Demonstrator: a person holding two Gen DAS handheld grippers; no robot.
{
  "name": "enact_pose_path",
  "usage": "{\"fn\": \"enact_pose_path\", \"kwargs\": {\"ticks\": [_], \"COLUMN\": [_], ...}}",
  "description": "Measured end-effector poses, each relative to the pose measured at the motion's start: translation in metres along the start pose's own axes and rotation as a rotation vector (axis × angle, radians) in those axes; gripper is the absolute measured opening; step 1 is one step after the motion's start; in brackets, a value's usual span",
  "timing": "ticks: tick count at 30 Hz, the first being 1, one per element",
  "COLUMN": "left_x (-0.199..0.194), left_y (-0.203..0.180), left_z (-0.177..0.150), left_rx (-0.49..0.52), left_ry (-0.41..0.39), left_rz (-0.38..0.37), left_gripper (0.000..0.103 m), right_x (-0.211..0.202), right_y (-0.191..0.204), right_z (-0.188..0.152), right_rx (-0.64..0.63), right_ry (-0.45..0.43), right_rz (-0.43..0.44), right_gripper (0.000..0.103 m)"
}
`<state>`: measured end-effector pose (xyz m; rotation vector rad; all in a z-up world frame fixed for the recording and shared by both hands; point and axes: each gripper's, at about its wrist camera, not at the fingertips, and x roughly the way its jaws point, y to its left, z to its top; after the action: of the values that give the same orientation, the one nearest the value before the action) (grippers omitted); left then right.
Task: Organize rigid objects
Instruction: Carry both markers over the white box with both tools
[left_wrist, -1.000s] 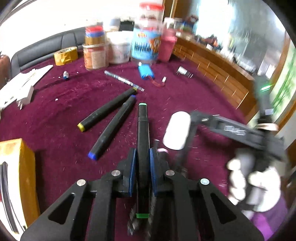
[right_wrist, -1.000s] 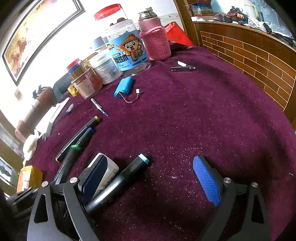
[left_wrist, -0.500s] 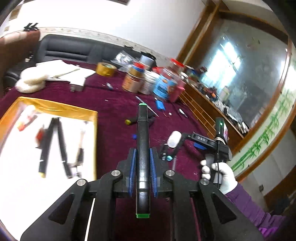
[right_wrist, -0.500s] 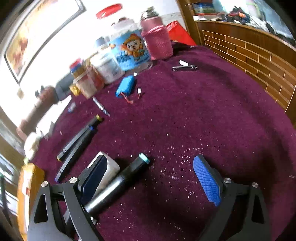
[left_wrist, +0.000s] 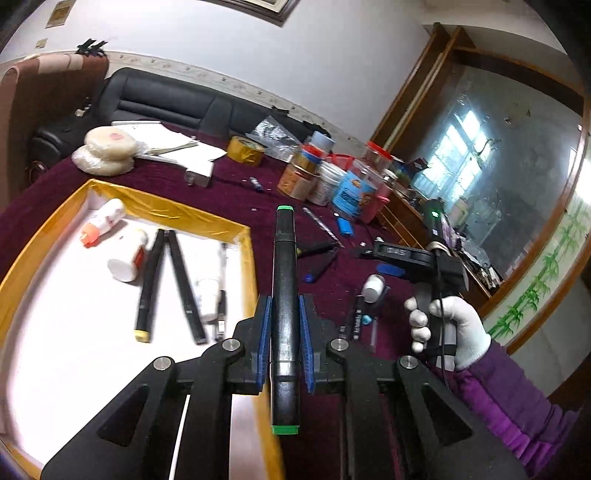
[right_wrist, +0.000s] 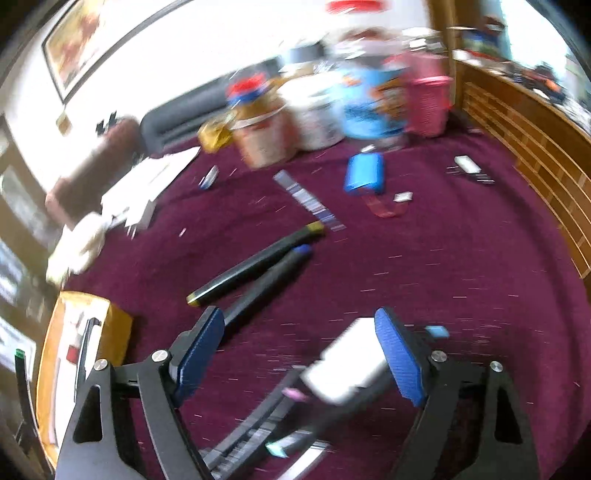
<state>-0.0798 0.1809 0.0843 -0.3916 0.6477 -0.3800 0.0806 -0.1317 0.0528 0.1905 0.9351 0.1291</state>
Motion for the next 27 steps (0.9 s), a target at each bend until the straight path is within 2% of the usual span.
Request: {"fn": "enact_pose_path", "kwargs": {"ticks": [2, 7, 9, 13, 14, 21, 27], "left_x": [-0.003, -0.014, -0.019, -0.025, -0.026, -0.017, 0.004], "left_y": [0.010, 0.039, 0.051, 0.072, 0.077, 0.113, 0.139], "left_z": [0.000, 0.003, 0.003, 0.003, 0.004, 0.011, 0.020], "left_rx": [-0.013, -0.067, -0.089, -0.122, -0.128, -0.192, -0.255], "left_ry": [-0.002, -0.013, -0.019, -0.018, -0.015, 0.058, 0.168], "left_rz": [0.020, 0.070, 0.090, 0.128, 0.144, 0.197, 0.234], "left_gripper": [0.012, 0.012, 0.012, 0.012, 0.012, 0.012, 0.012], "right_x": [0.022, 0.069, 0.073, 0.068, 0.064, 0.028, 0.001], "right_y": [0.023, 0.053, 0.060, 0.053, 0.046, 0.006, 0.016], "right_z": [0.003, -0.001, -0.001, -0.003, -0.003, -0.018, -0.027], "right_rx": [-0.030, -0.025, -0.062, -0.050, -0.022, 0.138, 0.174], "right_ry": [0.053, 0.158, 0.126, 0.111, 0.118, 0.135, 0.138], "right_rz": [-0.020, -0.091, -0.151, -0.136, -0.104, 0.132, 0.315], "right_gripper": [0.066, 0.054, 0.042, 0.016, 0.013, 0.012, 0.013]}}
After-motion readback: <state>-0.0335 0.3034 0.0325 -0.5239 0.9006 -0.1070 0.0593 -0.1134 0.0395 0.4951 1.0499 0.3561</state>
